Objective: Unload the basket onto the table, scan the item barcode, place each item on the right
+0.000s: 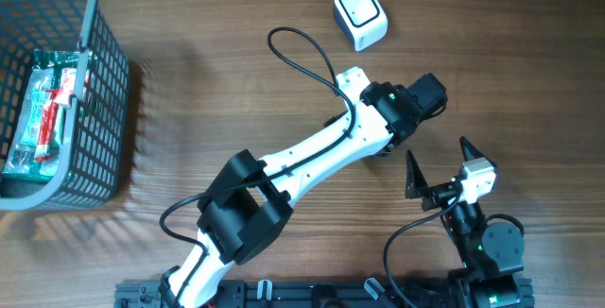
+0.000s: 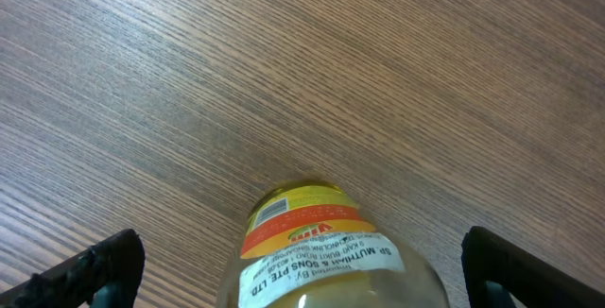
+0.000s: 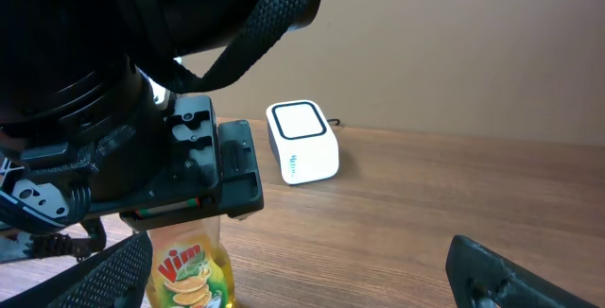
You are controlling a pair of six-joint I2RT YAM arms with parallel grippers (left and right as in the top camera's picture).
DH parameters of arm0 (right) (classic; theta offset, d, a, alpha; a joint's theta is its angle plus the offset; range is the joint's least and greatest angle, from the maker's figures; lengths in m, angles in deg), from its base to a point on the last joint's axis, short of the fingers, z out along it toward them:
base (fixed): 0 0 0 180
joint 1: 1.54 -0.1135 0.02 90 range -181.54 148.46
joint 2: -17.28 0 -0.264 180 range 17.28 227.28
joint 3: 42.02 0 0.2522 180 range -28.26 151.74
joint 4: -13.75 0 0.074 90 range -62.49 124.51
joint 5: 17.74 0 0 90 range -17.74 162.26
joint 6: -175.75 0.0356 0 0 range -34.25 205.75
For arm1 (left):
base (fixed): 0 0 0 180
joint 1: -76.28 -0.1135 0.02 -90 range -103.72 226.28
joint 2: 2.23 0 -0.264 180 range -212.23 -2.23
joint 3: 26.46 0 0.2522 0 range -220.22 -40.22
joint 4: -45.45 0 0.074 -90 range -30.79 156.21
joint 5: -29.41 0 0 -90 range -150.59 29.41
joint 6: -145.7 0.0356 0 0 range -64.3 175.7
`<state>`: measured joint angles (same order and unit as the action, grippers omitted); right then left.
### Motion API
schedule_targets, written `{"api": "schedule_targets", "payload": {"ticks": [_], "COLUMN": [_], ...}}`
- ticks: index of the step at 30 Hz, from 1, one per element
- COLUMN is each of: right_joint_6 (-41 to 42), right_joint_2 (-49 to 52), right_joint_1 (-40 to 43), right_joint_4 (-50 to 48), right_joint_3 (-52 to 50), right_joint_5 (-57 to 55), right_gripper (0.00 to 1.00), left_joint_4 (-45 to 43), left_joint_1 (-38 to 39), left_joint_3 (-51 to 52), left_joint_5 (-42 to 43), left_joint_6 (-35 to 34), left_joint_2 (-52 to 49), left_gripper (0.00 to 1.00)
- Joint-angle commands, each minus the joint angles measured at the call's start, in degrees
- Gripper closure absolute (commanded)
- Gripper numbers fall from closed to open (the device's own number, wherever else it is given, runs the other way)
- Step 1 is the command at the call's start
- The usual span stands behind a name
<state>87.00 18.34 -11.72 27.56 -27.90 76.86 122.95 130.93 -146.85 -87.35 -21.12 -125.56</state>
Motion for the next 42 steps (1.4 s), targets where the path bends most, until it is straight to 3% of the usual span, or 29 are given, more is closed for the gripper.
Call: {"api": "schedule_targets", "payload": {"ticks": [1, 6, 11, 15, 19, 24, 29, 42], "right_joint_6": [0.37, 0.35, 0.35, 0.33, 0.35, 0.33, 0.33, 0.35], "right_joint_2": [-0.13, -0.13, -0.13, -0.13, -0.13, -0.13, -0.13, -0.13], "right_joint_1": [0.28, 0.28, 0.28, 0.28, 0.28, 0.28, 0.28, 0.28], "right_joint_4": [-0.13, -0.13, -0.13, -0.13, -0.13, -0.13, -0.13, -0.13], "right_joint_3": [-0.04, -0.04, -0.04, -0.04, -0.04, -0.04, -0.04, -0.04], "right_joint_5": [-0.74, -0.74, -0.74, -0.74, -0.74, -0.74, -0.74, -0.74], "right_gripper": [0.00, 0.00, 0.00, 0.00, 0.00, 0.00, 0.00, 0.00], "left_joint_4": [0.44, 0.11, 0.15, -0.55, -2.86, 4.00, 7.04, 4.39], "left_joint_1": [-0.11, -0.33, -2.05, -4.50, -7.82, -13.73, -14.32, -12.15], "left_joint_3": [-0.17, -0.52, -3.78, -6.32, -6.49, -6.36, -5.11, -5.07], "left_joint_5": [-0.74, -2.97, -9.38, -7.63, 9.11, 38.36, 39.36, 38.73], "left_joint_6": [0.72, 10.38, 24.13, 37.05, 61.86, 82.12, 87.17, 86.84], "left_joint_2": [-0.20, 1.05, 6.62, 11.82, 16.35, 16.63, 13.40, 5.03], "left_gripper": [0.00, 0.00, 0.00, 0.00, 0.00, 0.00, 0.00, 0.00]}}
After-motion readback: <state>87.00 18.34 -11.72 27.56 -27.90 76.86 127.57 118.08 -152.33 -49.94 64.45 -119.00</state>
